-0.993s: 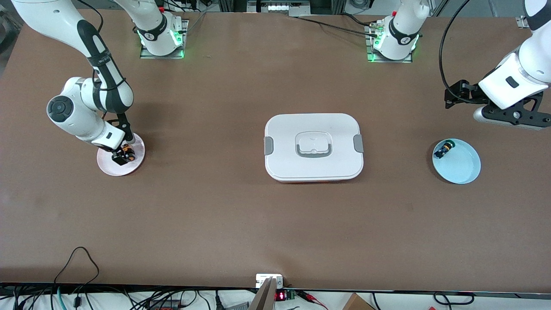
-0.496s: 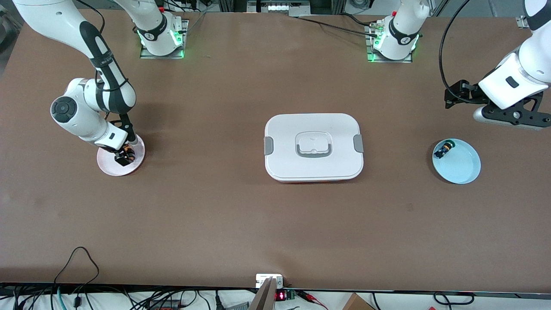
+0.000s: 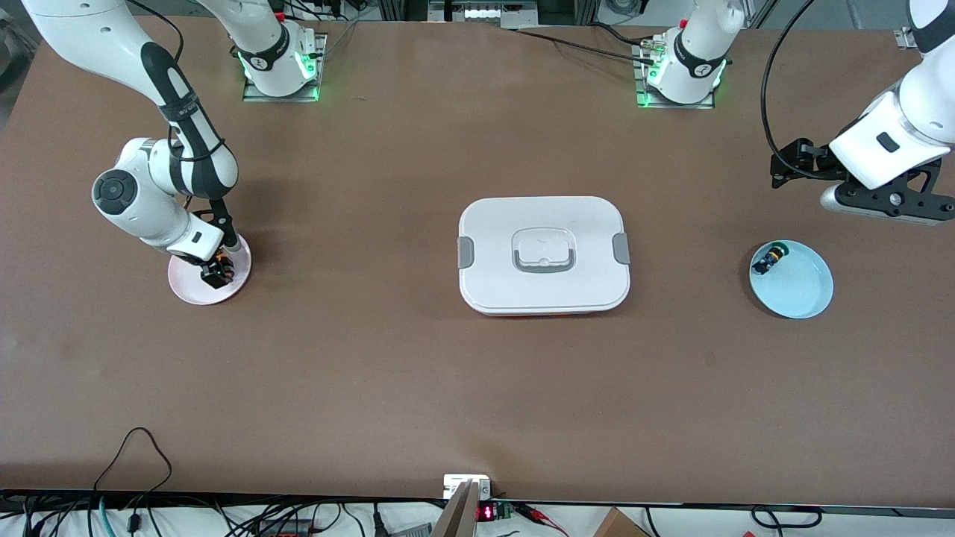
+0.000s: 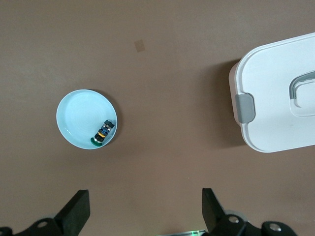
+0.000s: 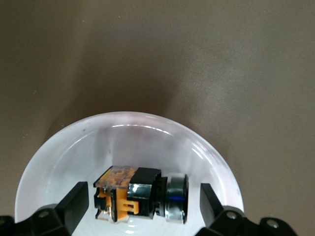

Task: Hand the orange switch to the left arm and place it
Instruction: 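Close the right gripper around the orange switch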

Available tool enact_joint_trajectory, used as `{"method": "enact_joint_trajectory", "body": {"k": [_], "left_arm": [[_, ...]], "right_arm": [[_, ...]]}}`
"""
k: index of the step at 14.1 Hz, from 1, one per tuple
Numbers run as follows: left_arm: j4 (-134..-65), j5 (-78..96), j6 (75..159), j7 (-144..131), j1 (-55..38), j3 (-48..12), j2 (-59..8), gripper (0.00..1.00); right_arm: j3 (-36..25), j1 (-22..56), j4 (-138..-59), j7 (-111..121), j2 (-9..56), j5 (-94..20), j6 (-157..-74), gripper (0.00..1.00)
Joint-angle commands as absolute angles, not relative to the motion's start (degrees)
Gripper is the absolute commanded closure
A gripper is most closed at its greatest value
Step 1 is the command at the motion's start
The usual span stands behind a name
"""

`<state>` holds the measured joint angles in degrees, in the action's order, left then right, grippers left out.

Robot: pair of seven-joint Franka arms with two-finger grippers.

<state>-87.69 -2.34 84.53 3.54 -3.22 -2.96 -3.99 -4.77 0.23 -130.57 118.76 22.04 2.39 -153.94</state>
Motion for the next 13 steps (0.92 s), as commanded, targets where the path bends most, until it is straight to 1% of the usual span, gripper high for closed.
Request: {"method": "enact_joint_trajectory", "body": {"k": [1, 3, 5, 6, 8, 9, 10, 13], "left_arm": [[-86.7, -1.9, 84.0, 3.4, -3.3, -3.0, -4.0, 0.0], [-86.7, -1.9, 84.1, 3.4, -3.3, -2.9, -4.0, 0.0], [-86.7, -1.9, 84.1, 3.4, -3.3, -2.9, -4.0, 0.0], [-86.7, -1.9, 84.0, 3.4, -3.3, -2.9, -4.0, 0.0], [-86.7, -1.9, 84.1, 3.4, -3.3, -2.9, -4.0, 0.0], [-86.7, -1.9, 84.0, 3.4, -3.3, -3.0, -4.0, 0.0], [-86.7, -1.9, 84.0, 3.4, -3.3, -2.9, -4.0, 0.0], [-86.7, -1.9, 84.0, 3.4, -3.3, -3.0, -4.0, 0.0]], "right_arm": [[-4.5, -0.4, -132.0, 122.8, 22.2, 0.6, -158.5, 0.0], [-4.5, -0.4, -132.0, 122.9, 22.3, 0.7, -158.5, 0.04], [-4.4, -0.4, -132.0, 122.9, 22.3, 0.7, -158.5, 0.1], [-4.4, -0.4, -132.0, 122.9, 22.3, 0.7, -158.5, 0.1], [-4.4, -0.4, -132.0, 122.9, 22.3, 0.7, -158.5, 0.17], [-4.4, -0.4, -132.0, 122.9, 22.3, 0.7, -158.5, 0.26], [-4.4, -0.4, -132.0, 123.0, 22.3, 0.7, -158.5, 0.41], [-4.4, -0.4, -131.9, 123.0, 22.3, 0.7, -158.4, 0.75]]}}
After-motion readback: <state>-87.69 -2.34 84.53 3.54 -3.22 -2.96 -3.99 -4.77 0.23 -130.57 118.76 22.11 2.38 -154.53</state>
